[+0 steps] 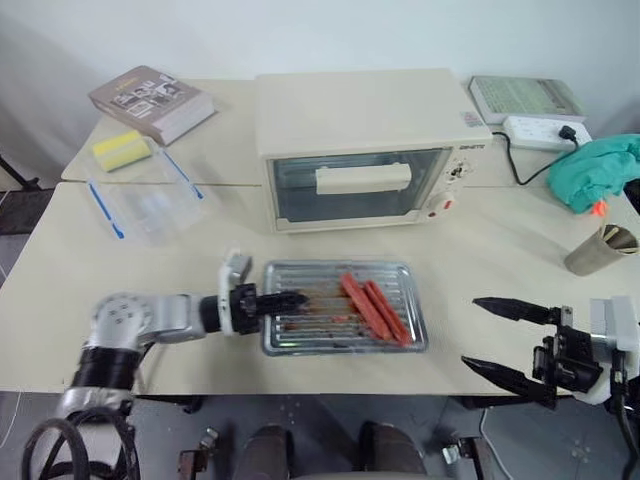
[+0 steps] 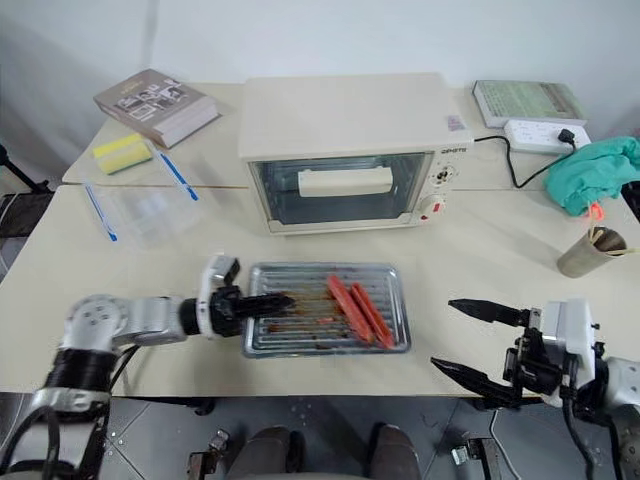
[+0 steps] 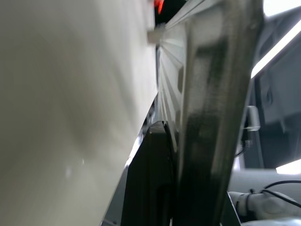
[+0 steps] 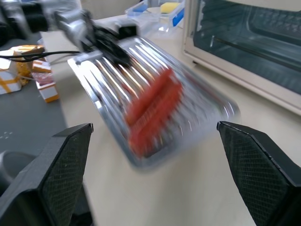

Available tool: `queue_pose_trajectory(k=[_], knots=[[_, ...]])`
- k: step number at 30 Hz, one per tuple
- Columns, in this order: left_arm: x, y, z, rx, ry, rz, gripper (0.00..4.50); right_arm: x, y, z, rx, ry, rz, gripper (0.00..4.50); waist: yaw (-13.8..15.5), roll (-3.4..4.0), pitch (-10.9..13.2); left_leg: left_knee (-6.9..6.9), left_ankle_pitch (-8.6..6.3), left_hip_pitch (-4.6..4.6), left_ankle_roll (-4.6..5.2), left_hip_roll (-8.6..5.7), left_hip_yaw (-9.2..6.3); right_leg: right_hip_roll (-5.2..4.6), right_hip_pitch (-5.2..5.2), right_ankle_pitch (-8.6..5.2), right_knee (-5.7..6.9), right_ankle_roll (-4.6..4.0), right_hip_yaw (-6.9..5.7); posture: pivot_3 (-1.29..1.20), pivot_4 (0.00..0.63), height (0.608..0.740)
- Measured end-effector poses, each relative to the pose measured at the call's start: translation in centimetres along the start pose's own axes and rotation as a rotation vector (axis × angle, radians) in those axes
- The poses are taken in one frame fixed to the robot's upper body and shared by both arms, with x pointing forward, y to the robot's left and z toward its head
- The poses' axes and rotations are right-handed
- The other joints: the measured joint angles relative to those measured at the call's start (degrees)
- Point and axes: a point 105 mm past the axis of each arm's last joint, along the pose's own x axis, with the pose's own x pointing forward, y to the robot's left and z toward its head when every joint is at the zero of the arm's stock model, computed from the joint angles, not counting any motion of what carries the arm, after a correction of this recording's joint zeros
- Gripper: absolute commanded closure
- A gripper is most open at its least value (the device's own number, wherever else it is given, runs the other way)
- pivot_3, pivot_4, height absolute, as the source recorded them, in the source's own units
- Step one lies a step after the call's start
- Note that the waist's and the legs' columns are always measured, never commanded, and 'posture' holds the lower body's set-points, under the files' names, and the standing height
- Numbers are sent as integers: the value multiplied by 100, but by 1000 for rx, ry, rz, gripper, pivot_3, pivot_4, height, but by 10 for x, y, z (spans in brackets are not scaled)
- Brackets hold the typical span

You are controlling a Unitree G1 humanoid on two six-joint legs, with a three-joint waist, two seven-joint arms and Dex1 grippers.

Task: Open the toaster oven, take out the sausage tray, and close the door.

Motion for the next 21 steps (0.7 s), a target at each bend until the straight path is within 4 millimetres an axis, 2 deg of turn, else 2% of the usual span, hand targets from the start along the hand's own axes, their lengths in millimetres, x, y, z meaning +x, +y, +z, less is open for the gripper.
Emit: queue_pose_trajectory(k=[4,8,21], knots=[[17,2,7,40,40,23,4500,-2,1,-1,5,7,-8,60,-6,13,-8,7,1,13,-2,2,-1,3,16,0,0,1,-1,0,150,740],[28,3,10,46,54,20,4500,-2,4,-2,9,14,-9,60,123,19,-11,17,1,15,-1,0,-7,1,24,3,-1,5,-1,0,150,740],[30,7,13,61,99,99,4500,-9,9,-4,13,38,-29,60,139,39,-24,18,7,31,-3,1,-11,-1,31,4,-1,4,1,0,150,740]])
